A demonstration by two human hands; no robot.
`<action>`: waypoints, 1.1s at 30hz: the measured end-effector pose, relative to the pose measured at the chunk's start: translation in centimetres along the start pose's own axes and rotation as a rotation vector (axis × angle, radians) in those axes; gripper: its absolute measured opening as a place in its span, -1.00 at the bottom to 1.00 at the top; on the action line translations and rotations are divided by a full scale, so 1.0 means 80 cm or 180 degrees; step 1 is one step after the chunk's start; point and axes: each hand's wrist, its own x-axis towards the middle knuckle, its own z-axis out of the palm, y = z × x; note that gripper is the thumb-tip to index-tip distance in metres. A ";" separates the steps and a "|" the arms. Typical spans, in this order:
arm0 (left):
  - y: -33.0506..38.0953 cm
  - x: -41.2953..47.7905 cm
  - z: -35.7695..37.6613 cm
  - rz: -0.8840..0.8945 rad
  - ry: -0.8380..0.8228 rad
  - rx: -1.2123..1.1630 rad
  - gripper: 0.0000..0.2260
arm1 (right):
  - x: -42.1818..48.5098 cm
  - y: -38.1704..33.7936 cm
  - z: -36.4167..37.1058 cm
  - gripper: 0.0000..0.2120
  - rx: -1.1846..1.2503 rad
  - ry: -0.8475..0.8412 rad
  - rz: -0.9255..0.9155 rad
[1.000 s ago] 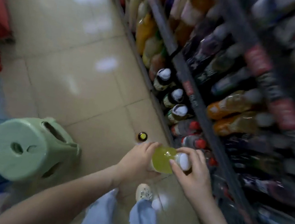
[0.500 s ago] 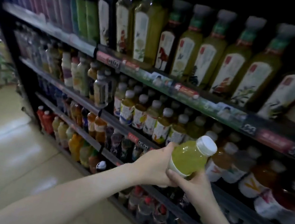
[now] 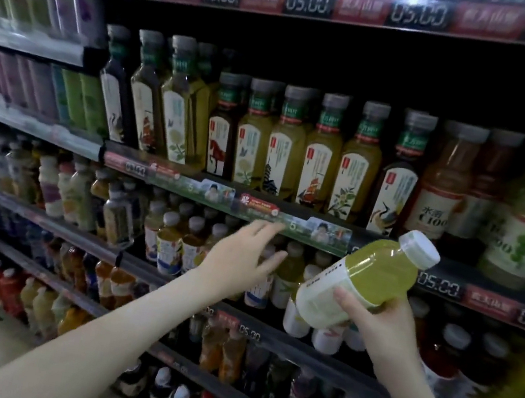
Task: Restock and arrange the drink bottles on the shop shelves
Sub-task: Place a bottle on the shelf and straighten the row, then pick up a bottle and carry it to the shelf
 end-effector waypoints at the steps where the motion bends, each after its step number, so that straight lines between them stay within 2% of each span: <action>1: -0.014 0.005 -0.003 -0.0095 0.0269 0.0037 -0.57 | 0.003 -0.006 0.001 -0.46 -0.0020 0.0040 -0.0025; 6: -0.100 0.027 -0.046 -0.1097 0.1126 -0.0155 -0.47 | 0.007 -0.024 0.039 -0.47 -0.0095 0.0266 -0.0039; 9: -0.158 0.045 -0.080 -0.1388 0.1222 -0.0087 -0.41 | 0.013 -0.028 0.081 -0.52 -0.0119 0.0297 0.0027; 11: -0.188 0.058 -0.096 -0.1354 0.1096 0.0019 -0.39 | 0.019 -0.033 0.112 -0.54 -0.0169 0.0334 0.0022; 17: -0.236 0.077 -0.104 -0.0758 0.0662 0.0345 -0.28 | 0.033 -0.034 0.188 -0.48 -0.0352 0.0438 0.0122; 22: -0.248 0.085 -0.090 -0.0773 0.0884 0.0321 -0.21 | 0.025 -0.027 0.225 -0.41 -0.0537 0.0527 0.0213; 27: -0.251 0.091 -0.080 -0.0822 0.1084 0.0387 -0.25 | 0.016 -0.023 0.240 -0.34 -0.0703 0.0673 0.0390; 31: -0.250 0.088 -0.075 -0.0854 0.1177 0.0165 -0.28 | 0.014 -0.028 0.238 -0.34 -0.0836 0.0779 0.0453; 33: -0.239 0.083 -0.067 -0.0687 0.1252 0.0212 -0.34 | 0.012 -0.035 0.234 -0.36 -0.0836 0.0773 0.0448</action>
